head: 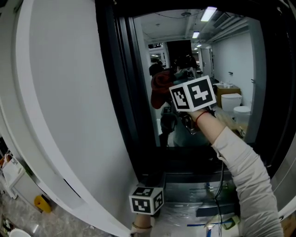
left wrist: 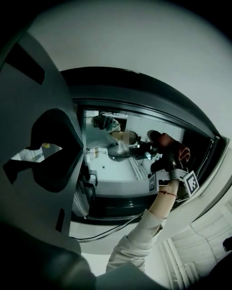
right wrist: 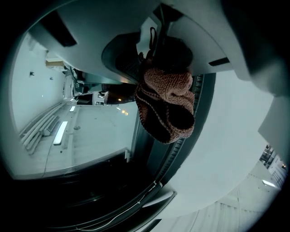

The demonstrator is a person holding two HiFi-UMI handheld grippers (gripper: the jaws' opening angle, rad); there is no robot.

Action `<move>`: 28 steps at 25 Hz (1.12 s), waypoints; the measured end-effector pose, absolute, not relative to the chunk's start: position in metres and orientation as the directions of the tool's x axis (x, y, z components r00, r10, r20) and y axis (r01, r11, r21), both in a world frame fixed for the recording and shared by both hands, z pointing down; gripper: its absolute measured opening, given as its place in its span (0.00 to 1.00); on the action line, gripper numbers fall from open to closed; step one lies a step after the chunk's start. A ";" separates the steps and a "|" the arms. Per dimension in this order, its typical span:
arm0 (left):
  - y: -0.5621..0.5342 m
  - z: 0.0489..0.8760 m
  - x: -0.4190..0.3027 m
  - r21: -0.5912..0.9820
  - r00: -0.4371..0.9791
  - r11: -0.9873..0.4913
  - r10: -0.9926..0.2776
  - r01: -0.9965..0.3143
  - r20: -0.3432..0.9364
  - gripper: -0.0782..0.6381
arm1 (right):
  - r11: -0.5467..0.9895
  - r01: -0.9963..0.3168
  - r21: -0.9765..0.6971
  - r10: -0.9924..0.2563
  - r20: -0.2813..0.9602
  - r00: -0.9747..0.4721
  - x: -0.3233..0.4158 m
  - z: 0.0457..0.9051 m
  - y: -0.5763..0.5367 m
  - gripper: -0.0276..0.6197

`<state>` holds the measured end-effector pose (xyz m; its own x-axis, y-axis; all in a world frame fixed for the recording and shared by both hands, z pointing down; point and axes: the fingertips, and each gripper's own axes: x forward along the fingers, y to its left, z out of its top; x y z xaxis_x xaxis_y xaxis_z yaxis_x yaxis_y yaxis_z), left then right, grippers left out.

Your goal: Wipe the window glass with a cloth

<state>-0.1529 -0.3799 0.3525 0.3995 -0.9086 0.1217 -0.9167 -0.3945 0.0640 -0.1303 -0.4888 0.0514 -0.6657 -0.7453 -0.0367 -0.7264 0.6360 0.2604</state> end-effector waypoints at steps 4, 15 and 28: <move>-0.382 0.352 -0.157 0.062 0.396 -0.392 -0.910 -0.918 0.120 0.12 | 0.640 -0.725 0.254 -0.743 -0.037 -0.669 -0.130 0.051 -0.491 0.11; -0.385 0.341 -0.135 0.064 0.429 -0.424 -0.897 -0.903 0.106 0.12 | 0.607 -0.752 0.256 -0.774 -0.024 -0.633 -0.090 0.051 -0.493 0.11; -0.385 0.338 -0.092 0.063 0.505 -0.501 -0.857 -0.863 0.104 0.11 | 0.540 -0.811 0.226 -0.829 -0.023 -0.559 -0.018 0.057 -0.491 0.11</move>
